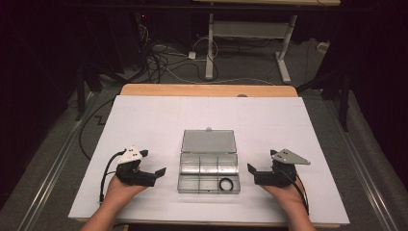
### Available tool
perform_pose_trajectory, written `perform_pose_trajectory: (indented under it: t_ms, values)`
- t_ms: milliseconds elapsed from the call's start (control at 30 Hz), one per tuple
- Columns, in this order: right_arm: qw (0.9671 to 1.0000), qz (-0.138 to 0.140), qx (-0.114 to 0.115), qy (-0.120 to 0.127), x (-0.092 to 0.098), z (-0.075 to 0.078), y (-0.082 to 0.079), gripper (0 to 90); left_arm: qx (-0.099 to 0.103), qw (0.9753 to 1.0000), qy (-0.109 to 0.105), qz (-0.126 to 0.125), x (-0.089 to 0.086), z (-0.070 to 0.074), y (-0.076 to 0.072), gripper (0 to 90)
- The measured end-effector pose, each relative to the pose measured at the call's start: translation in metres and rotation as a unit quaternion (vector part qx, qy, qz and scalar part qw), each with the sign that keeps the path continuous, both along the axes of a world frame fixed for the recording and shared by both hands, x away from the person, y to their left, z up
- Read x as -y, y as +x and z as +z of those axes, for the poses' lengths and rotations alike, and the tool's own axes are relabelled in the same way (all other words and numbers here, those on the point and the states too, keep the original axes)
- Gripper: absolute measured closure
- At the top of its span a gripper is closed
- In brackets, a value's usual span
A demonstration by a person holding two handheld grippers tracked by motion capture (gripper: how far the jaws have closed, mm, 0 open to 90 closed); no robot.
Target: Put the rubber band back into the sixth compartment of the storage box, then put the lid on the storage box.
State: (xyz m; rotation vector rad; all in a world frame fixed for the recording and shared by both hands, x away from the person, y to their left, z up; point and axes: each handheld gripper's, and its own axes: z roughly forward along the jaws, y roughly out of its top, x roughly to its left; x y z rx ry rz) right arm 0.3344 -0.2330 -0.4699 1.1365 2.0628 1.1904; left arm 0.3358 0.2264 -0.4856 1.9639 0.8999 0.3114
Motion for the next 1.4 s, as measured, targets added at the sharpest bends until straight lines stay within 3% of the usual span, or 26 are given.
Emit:
perform_pose_trajectory:
  t_ms: [100,233,367,633,833,967,1100,1400]
  values:
    - [1.0,-0.002,-0.005,-0.002,-0.002,0.001,0.007,0.2,-0.007,1.0,-0.005,0.002,0.005,0.003,0.009,0.0]
    - [0.9999,-0.009,-0.008,-0.002,-0.002,0.006,0.016,0.2,0.006,0.9999,-0.003,0.012,0.01,0.008,0.019,0.0]
    - [0.9999,-0.008,-0.007,0.005,-0.004,0.011,0.024,0.2,0.012,0.9999,-0.003,0.006,0.014,0.01,0.03,0.0]
    - [0.9998,-0.005,-0.008,0.018,-0.011,0.012,0.04,0.2,-0.012,0.9995,-0.028,0.007,0.024,0.003,0.055,0.0]
    - [0.9995,0.0,-0.027,0.018,-0.018,0.011,0.055,0.3,-0.024,0.9991,-0.033,0.006,0.031,0.003,0.067,0.0]
    - [0.9992,-0.001,-0.035,0.019,-0.023,0.012,0.061,3.1,-0.024,0.9992,-0.03,0.012,0.034,0.005,0.076,0.0]
    - [0.999,0.005,-0.042,0.016,-0.029,0.012,0.067,3.6,-0.024,0.9988,-0.04,0.015,0.037,0.007,0.083,0.0]
    - [0.9979,0.014,-0.059,0.023,-0.046,0.013,0.08,4.2,-0.037,0.9987,-0.033,0.008,0.057,0.004,0.096,0.0]
